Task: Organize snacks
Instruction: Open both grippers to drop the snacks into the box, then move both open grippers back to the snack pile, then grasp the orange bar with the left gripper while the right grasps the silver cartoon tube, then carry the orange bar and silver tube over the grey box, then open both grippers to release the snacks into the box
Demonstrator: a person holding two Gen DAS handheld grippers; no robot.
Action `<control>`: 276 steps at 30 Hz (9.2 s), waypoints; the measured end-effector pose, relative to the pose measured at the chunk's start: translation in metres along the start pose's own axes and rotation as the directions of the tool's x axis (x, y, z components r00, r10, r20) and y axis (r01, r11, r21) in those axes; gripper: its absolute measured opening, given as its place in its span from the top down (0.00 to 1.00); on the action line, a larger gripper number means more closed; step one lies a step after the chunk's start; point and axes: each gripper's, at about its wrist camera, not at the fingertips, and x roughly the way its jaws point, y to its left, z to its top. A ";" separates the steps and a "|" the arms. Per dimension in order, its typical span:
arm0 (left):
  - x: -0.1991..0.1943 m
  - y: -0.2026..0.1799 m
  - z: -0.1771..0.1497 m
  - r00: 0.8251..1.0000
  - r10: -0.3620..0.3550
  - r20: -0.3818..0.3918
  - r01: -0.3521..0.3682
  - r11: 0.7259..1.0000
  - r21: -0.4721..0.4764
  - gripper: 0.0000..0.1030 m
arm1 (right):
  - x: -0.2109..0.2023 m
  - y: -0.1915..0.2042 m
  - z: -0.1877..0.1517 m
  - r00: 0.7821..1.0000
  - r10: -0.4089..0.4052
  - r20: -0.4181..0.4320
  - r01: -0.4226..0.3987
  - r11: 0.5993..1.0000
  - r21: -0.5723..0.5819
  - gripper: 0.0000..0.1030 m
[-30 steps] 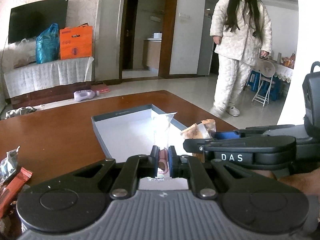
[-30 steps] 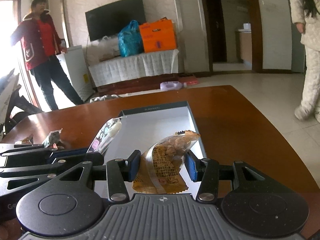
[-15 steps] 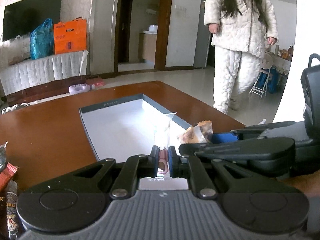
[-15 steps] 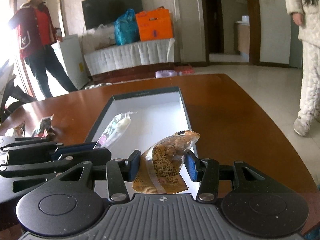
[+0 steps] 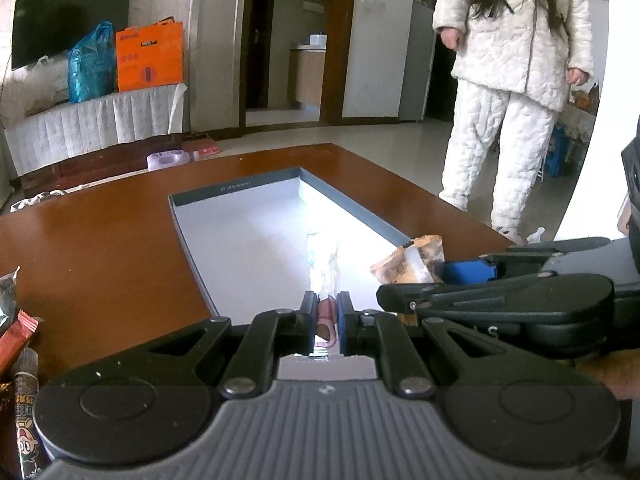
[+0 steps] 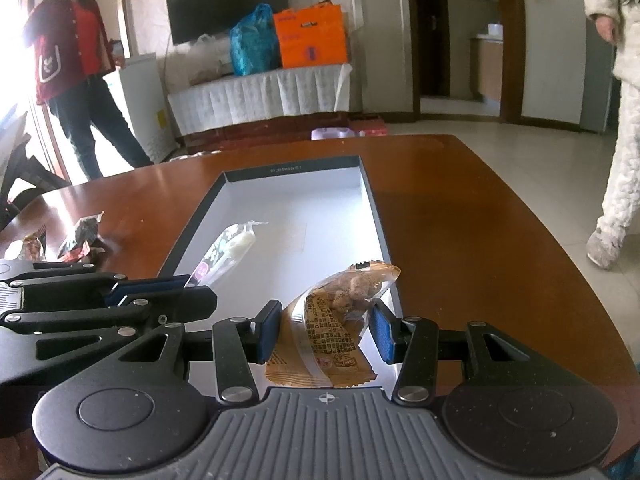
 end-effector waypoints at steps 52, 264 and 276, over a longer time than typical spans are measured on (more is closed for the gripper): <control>-0.084 0.154 -0.014 0.976 0.208 0.061 -0.204 0.977 -0.056 0.36 | -0.005 0.095 0.024 0.985 0.122 0.121 -0.114 0.991 -0.070 0.30; 0.015 0.040 0.023 0.999 -0.053 0.001 0.053 0.999 0.003 0.54 | -0.004 0.021 0.018 0.987 -0.116 0.110 0.103 0.988 0.118 0.30; -0.010 0.084 0.023 0.999 0.028 0.022 -0.027 0.999 -0.023 0.54 | 0.005 0.045 0.024 0.990 -0.083 0.117 0.075 0.994 0.074 0.20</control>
